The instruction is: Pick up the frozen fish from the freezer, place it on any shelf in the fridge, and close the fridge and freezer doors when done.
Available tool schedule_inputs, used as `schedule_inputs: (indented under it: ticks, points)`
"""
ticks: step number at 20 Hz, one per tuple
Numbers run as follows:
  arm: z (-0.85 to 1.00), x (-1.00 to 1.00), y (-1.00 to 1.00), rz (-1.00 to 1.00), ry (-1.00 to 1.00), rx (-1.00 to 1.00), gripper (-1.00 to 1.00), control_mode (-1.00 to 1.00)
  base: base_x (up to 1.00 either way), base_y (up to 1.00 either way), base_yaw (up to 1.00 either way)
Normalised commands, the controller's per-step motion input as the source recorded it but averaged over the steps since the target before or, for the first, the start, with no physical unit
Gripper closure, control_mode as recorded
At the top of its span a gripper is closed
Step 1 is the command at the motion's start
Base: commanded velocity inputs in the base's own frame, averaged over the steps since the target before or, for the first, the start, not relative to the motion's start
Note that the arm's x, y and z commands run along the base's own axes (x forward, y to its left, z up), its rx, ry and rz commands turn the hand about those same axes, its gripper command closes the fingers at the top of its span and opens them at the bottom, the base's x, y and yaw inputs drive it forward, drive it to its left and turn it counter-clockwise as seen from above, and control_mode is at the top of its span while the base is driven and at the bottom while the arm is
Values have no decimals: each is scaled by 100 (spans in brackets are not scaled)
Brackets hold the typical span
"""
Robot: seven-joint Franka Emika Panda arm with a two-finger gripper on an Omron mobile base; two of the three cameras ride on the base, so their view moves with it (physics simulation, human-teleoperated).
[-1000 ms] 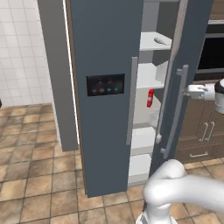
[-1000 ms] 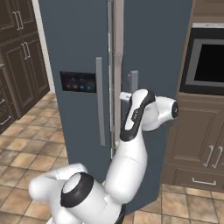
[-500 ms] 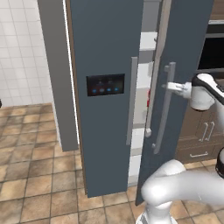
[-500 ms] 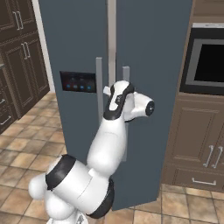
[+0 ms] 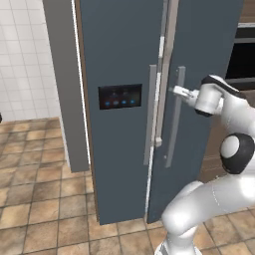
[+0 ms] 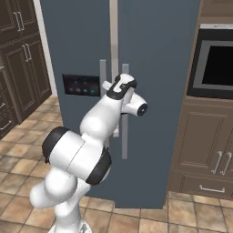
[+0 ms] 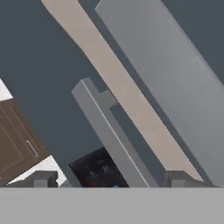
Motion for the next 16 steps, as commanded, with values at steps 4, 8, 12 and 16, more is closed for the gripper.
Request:
schedule_inputs:
  ticks: [4, 8, 12, 16]
  points:
    - [23, 80, 1, -2, -6, 15, -100, -100, 0, 0, 0]
    - [23, 83, 0, -4, -5, 10, -100, -100, 0, 0, 0]
    - [13, 47, 0, -4, -2, 0, -100, -100, 0, 0, 0]
    - [0, 0, 0, 0, 0, 0, -100, -100, 0, 0, 0]
